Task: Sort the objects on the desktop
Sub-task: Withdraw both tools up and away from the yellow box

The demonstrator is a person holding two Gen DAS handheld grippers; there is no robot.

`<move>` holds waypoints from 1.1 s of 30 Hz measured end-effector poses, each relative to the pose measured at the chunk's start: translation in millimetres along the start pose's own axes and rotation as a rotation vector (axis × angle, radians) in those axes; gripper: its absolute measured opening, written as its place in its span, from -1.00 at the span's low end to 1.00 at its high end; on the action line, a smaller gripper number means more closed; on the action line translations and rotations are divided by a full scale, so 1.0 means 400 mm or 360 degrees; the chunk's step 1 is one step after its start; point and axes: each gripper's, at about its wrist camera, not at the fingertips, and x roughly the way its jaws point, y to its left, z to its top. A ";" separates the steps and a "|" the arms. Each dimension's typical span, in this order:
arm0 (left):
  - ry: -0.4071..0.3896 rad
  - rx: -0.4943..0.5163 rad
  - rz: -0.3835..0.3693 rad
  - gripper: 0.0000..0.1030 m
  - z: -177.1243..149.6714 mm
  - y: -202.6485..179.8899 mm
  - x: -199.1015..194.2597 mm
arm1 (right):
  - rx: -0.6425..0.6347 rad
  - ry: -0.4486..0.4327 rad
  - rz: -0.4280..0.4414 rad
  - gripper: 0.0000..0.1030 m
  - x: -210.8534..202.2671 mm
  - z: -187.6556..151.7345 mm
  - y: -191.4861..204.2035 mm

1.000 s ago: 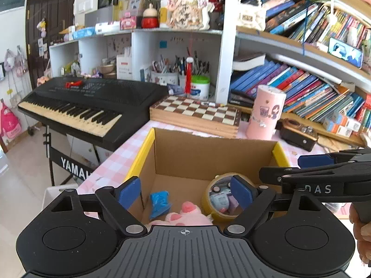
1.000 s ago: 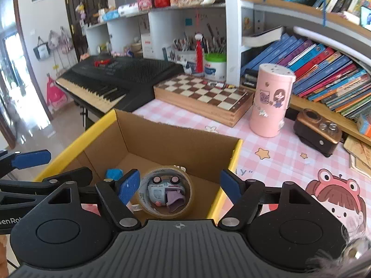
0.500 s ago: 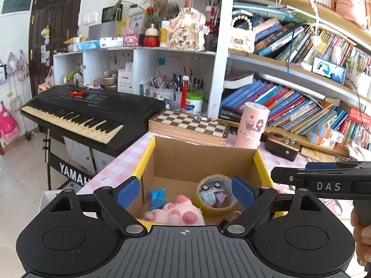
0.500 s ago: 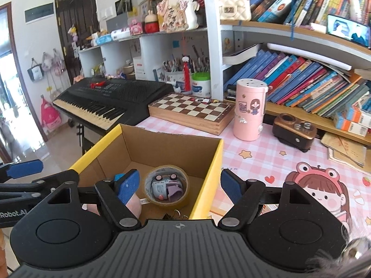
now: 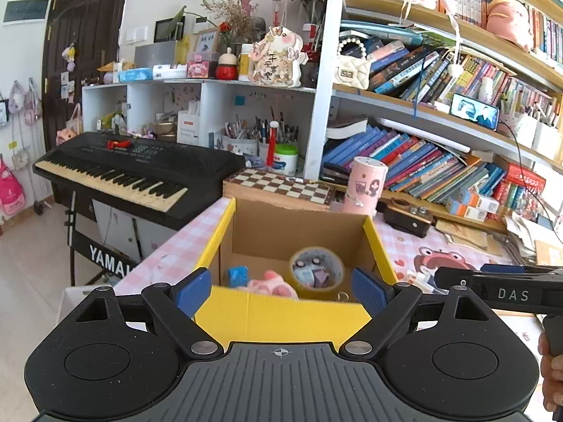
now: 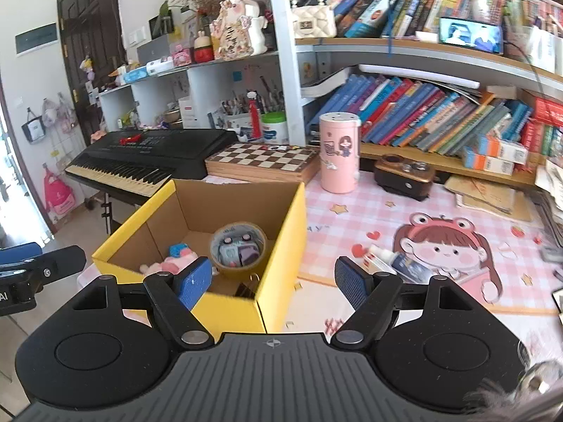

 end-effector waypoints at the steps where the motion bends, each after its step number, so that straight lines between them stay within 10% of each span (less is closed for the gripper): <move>1: 0.0002 -0.0004 -0.0004 0.73 -0.006 0.001 -0.007 | 0.0009 -0.0009 -0.0013 0.47 -0.012 -0.009 0.001; 33: 0.0151 0.0038 -0.0059 0.73 -0.191 -0.008 -0.151 | 0.0076 0.0143 -0.0165 0.46 -0.175 -0.276 0.047</move>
